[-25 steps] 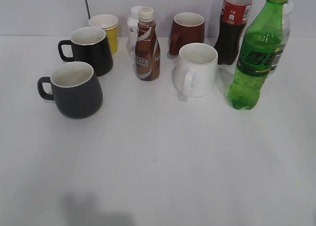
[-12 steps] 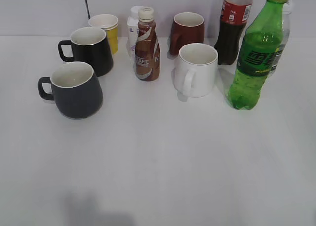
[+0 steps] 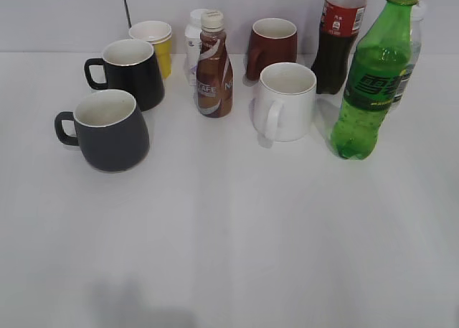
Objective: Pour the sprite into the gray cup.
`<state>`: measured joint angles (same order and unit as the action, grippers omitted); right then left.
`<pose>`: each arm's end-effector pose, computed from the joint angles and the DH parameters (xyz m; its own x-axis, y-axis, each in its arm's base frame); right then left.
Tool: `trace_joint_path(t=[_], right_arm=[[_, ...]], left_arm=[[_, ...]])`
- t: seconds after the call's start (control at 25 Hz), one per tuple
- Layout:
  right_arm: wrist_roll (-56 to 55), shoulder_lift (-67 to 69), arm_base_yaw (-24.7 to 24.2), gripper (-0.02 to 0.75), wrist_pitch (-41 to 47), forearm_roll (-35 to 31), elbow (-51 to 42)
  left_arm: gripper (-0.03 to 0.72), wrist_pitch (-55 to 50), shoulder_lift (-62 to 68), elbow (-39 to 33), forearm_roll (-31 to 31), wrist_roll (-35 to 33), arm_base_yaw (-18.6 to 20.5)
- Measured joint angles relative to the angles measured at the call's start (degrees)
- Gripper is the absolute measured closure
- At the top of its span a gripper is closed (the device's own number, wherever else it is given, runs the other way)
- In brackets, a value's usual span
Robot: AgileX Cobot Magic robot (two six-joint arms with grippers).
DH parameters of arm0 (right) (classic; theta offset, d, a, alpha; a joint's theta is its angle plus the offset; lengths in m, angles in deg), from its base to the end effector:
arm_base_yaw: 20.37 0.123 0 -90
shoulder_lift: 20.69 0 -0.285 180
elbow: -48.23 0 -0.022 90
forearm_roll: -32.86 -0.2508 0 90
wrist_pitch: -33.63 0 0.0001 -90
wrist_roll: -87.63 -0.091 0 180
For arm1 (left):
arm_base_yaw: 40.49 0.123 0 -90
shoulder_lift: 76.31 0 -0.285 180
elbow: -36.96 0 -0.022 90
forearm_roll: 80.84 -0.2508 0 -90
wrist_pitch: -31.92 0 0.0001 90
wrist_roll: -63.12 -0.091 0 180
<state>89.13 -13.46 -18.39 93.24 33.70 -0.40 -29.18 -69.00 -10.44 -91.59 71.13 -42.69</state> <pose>-0.0054 -0.0013 0.2786 -0.4287 -0.0484 -0.9021 -0.0376 0.9987 -0.0358 -0.0090 0.0152 0.2835 -0.4225 -0.0314 -0.9058 -0.1301 0.9912 0.0263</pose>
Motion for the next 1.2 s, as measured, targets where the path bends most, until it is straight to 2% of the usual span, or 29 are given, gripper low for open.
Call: trace_joint_path(t=[0.52,0.72,0.8,0.92,1.12,1.2], right_arm=[[0.0,0.0,0.0,0.148,0.0,0.0,0.0],[0.0,0.0,0.0,0.148,0.0,0.0,0.0],[0.0,0.0,0.0,0.148,0.0,0.0,0.0],[0.0,0.0,0.0,0.148,0.0,0.0,0.0],[0.0,0.0,0.0,0.148,0.0,0.0,0.0],[0.0,0.0,0.0,0.148,0.0,0.0,0.0]], left_arm=[[0.454,0.0,0.0,0.0,0.24,0.0,0.0],[0.454,1.52,2.8,0.66,3.15,0.0,0.0],[0.454,8.28,4.83,0.99,4.84,0.0,0.0],[0.454,26.17,7.58,0.19,6.99,0.0,0.0],[0.444,60.64,14.3,-6.84,5.6,0.0,0.0],[0.44,69.86,18.4,-10.74,4.72,0.0,0.0]])
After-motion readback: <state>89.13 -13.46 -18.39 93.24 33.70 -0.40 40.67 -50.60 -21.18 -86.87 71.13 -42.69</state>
